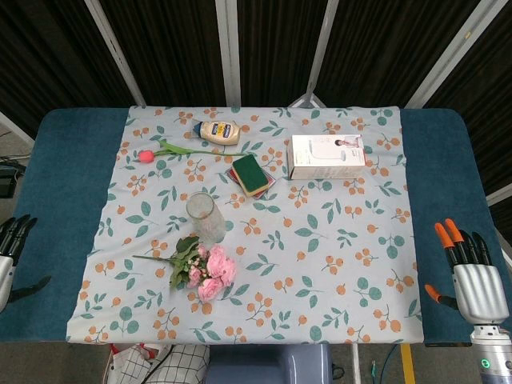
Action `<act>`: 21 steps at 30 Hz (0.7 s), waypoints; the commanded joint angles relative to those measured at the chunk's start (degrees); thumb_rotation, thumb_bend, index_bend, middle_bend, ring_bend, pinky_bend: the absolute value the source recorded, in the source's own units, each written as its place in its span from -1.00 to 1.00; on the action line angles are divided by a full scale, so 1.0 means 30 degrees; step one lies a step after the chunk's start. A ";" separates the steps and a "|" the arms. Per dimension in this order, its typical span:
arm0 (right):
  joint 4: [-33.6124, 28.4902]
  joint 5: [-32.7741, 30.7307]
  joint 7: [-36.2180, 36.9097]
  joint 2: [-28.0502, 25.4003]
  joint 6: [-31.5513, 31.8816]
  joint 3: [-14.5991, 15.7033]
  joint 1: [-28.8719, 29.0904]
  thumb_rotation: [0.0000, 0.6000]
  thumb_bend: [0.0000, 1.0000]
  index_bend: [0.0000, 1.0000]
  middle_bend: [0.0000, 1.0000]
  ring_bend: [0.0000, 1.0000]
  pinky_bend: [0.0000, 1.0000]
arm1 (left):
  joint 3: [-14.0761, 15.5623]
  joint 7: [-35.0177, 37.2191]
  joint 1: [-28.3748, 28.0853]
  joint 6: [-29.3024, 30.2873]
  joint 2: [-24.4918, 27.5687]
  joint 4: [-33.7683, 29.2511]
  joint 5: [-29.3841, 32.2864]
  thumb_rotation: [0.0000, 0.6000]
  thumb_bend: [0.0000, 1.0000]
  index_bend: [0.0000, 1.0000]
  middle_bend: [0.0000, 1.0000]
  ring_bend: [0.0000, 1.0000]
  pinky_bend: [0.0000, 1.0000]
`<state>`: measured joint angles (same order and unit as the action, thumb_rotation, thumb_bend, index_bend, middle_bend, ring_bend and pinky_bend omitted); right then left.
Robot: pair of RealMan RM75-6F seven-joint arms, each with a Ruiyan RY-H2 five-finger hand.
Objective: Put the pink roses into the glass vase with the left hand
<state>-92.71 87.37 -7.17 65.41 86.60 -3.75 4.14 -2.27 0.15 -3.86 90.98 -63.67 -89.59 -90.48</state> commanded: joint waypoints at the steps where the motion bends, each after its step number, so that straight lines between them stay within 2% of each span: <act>1: -0.0032 -0.0066 -0.0072 0.0003 -0.0048 0.0015 -0.0011 1.00 -0.86 -1.00 -1.00 -0.84 -1.00 | 0.0019 0.0006 -0.0003 -0.0039 -0.0008 0.0004 0.0005 1.00 -0.61 -0.89 -0.90 -0.86 -0.50; 13: -0.0172 -0.0199 -0.0119 -0.0062 -0.0007 -0.0025 -0.0072 1.00 -0.86 -1.00 -1.00 -0.84 -1.00 | 0.0205 -0.0309 -0.0062 -0.0141 -0.0037 -0.0303 -0.0353 1.00 -0.85 -0.94 -0.90 -0.86 -0.50; 21: -0.0232 -0.0288 -0.0077 -0.0144 -0.0063 0.0011 -0.0122 1.00 -0.86 -1.00 -1.00 -0.84 -1.00 | 0.0336 0.0030 -0.0310 -0.0937 0.0056 -0.0100 -0.0128 1.00 -0.90 -0.95 -0.91 -0.86 -0.51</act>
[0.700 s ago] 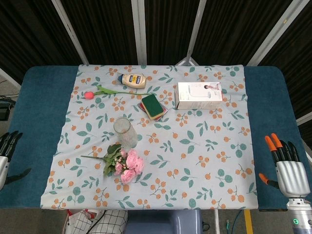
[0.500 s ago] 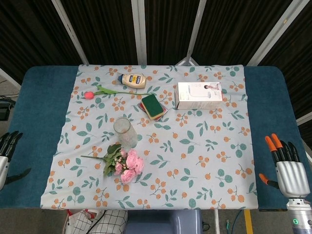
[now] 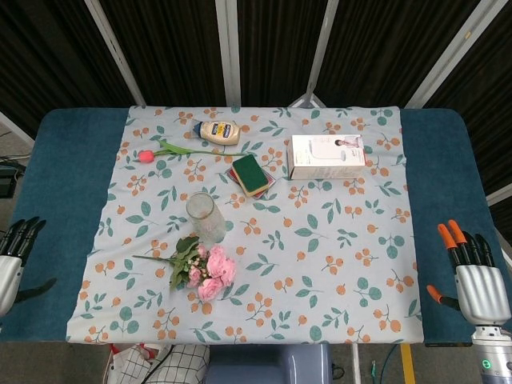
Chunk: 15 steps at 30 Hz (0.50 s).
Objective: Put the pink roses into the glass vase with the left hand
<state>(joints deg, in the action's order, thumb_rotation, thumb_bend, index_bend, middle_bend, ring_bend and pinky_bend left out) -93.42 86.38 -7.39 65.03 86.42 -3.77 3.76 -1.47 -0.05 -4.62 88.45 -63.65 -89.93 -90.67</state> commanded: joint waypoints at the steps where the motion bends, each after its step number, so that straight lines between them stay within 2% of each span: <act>1: -0.0007 0.0050 0.0016 -0.0016 -0.0018 0.0026 0.0010 1.00 -0.86 -1.00 -1.00 -0.84 -1.00 | 0.0128 0.0144 -0.0077 -0.0129 0.0071 -0.0015 -0.0158 1.00 -0.91 -0.95 -0.91 -0.86 -0.52; 6: 0.0090 -0.0157 0.0130 0.0029 -0.0405 0.0049 0.0118 1.00 -0.86 -1.00 -1.00 -0.84 -1.00 | 0.0345 0.0230 -0.0528 -0.0863 0.0166 -0.0396 -0.0582 1.00 -0.95 -0.95 -0.91 -0.86 -0.54; 15: 0.0069 -0.0126 0.0228 0.0015 -0.0562 0.0104 0.0175 1.00 -0.86 -1.00 -1.00 -0.84 -1.00 | 0.0232 -0.1343 -0.2269 -0.3791 0.0378 -0.2408 -0.0397 1.00 -1.00 -0.96 -0.91 -0.86 -0.64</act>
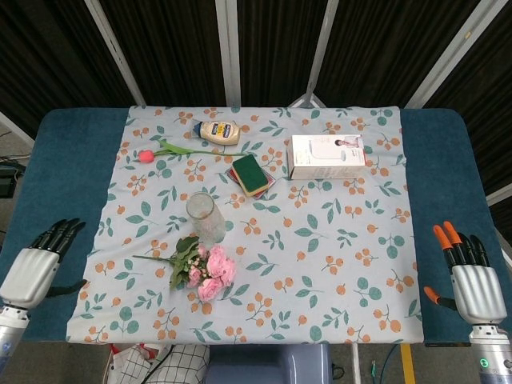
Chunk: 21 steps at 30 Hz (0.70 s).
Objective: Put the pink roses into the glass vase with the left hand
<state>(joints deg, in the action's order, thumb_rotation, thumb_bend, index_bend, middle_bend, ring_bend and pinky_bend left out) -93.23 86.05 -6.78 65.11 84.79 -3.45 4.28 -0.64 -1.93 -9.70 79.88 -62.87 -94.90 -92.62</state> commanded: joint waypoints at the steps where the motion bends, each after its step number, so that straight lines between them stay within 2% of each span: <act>1: 0.0000 -0.0025 0.0037 -0.0025 -0.0023 -0.0005 0.0005 1.00 -0.86 -1.00 -1.00 -0.84 -1.00 | -0.0049 -0.0911 -0.0746 -0.1275 0.0134 -0.0989 0.0352 1.00 -1.00 -0.96 -0.91 -0.87 -0.64; 10: -0.0037 -0.0052 0.0220 -0.0123 0.0056 -0.0031 -0.0041 1.00 -0.86 -1.00 -1.00 -0.84 -1.00 | 0.0045 -0.2775 -0.2694 -0.5064 -0.0379 -0.2647 0.1240 1.00 -1.00 -0.96 -0.90 -0.87 -0.65; 15: -0.0058 -0.0051 0.0260 -0.0165 0.0040 -0.0037 -0.0031 1.00 -0.86 -1.00 -1.00 -0.84 -1.00 | 0.0045 -0.4352 -0.3621 -0.6634 -0.1621 -0.2989 0.1833 1.00 -1.00 -0.95 -0.87 -0.87 -0.65; 21: -0.0080 -0.0120 0.0535 -0.0236 0.0170 -0.0114 -0.0090 1.00 -0.86 -1.00 -1.00 -0.84 -1.00 | -0.0126 -0.6189 -0.4405 -0.7689 -0.3447 -0.2416 0.2744 1.00 -1.00 -0.95 -0.86 -0.87 -0.65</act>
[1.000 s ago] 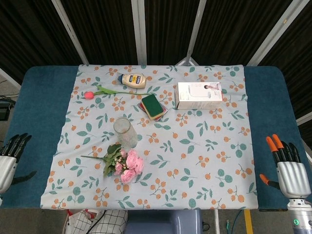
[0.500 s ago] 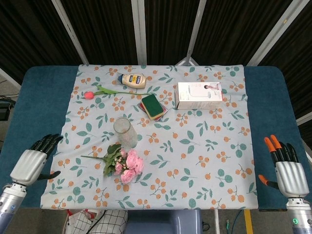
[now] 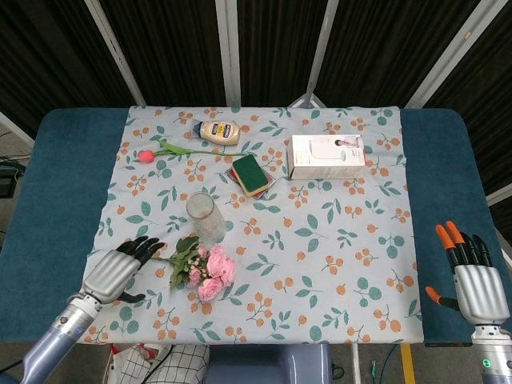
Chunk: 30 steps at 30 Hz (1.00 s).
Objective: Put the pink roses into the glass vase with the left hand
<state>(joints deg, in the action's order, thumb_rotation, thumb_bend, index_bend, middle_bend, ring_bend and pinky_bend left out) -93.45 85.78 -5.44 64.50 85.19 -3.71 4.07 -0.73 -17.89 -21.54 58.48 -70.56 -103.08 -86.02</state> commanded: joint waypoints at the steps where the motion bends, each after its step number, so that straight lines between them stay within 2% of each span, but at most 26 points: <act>1: -0.0008 -0.0026 0.0131 -0.0054 0.0052 -0.0035 -0.0026 1.00 -0.86 -1.00 -1.00 -0.84 -1.00 | -0.0131 -0.1077 -0.0551 -0.0649 -0.1144 0.0399 0.0676 1.00 -1.00 -0.95 -0.86 -0.87 -0.65; 9: 0.0021 0.0002 0.0464 -0.0179 0.0155 -0.0071 -0.0070 1.00 -0.86 -1.00 -1.00 -0.84 -1.00 | -0.0396 -0.2595 -0.1462 -0.1407 -0.3346 0.1364 0.1661 1.00 -1.00 -0.95 -0.86 -0.86 -0.65; 20: 0.0015 0.0004 0.0863 -0.0347 0.0292 -0.0126 -0.0140 1.00 -0.86 -1.00 -1.00 -0.84 -1.00 | -0.0498 -0.3743 -0.2268 -0.1620 -0.5214 0.2191 0.2227 1.00 -0.98 -0.94 -0.79 -0.86 -0.64; 24: 0.0034 0.0034 0.0978 -0.0382 0.0330 -0.0143 -0.0147 1.00 -0.86 -1.00 -1.00 -0.84 -1.00 | -0.0437 -0.4097 -0.2495 -0.1679 -0.5717 0.2439 0.2390 1.00 -0.88 -0.90 -0.66 -0.80 -0.57; 30: 0.0067 0.0038 0.1182 -0.0418 0.0310 -0.0154 -0.0141 1.00 -0.86 -1.00 -1.00 -0.84 -1.00 | -0.0236 -0.4662 -0.2639 -0.1298 -0.6157 0.2520 0.2192 1.00 -0.67 -0.64 -0.39 -0.53 -0.29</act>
<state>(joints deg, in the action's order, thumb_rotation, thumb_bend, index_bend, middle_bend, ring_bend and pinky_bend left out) -93.27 85.87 -1.92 63.25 86.09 -4.19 3.67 -1.54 -31.71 -29.40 54.39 -88.88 -95.56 -79.29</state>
